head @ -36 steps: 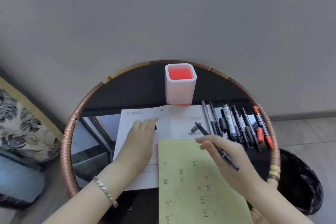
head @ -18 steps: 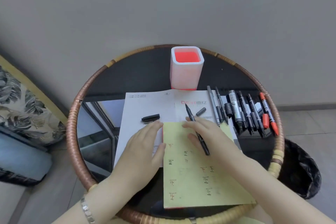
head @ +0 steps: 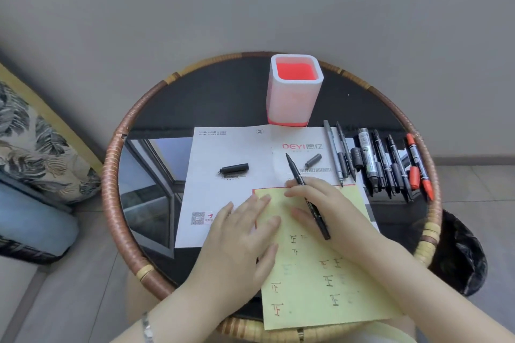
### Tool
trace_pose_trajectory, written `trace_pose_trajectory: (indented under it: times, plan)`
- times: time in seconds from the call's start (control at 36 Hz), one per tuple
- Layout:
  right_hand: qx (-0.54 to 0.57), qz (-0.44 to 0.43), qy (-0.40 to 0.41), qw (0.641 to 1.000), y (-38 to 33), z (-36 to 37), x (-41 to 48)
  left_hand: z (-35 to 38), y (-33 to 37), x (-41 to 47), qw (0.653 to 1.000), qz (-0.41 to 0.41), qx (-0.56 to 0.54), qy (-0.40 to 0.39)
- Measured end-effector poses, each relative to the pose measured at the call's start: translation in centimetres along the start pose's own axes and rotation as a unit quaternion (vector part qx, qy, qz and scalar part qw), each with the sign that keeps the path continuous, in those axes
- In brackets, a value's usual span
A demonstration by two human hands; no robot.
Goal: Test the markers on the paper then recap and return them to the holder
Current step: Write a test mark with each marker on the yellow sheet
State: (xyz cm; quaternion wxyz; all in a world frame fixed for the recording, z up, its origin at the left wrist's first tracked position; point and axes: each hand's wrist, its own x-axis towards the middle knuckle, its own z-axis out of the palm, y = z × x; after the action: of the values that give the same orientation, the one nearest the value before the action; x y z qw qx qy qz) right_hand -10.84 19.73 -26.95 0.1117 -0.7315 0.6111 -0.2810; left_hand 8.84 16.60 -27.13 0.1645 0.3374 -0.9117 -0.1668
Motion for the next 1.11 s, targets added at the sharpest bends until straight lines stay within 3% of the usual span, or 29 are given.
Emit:
trace_pose_trajectory:
  times: [0.06,0.11,0.25,0.33,0.39,0.58,0.86,1.11]
  plan:
    - [0.024,0.013,0.011,1.000,-0.4,-0.3,0.3,0.4,0.2,-0.2,1.000,0.013,0.025,0.002]
    - [0.114,0.081,0.058,0.988,-1.6,-0.9,0.7,0.6,0.3,-0.3,0.999,0.016,0.038,0.010]
    - [0.345,0.159,0.209,0.901,-3.9,-1.0,2.2,0.6,0.9,0.1,0.997,0.036,0.060,0.011]
    - [0.450,0.215,0.209,0.841,-5.4,-0.9,3.1,0.6,1.3,0.5,0.997,0.044,0.070,0.005]
    - [0.474,0.249,0.186,0.824,-6.1,-0.9,3.8,0.6,1.2,0.6,0.996,0.048,0.075,0.002]
    - [0.400,0.318,0.191,0.838,-6.0,1.6,5.1,0.5,0.0,0.3,0.997,0.062,0.039,-0.019]
    - [0.372,0.297,0.237,0.847,-5.5,2.7,4.9,0.8,-1.1,-0.5,0.999,0.048,0.016,0.011]
    - [0.236,0.295,0.312,0.872,-4.8,3.9,5.0,0.4,-1.7,-0.8,0.998,0.050,0.013,-0.037]
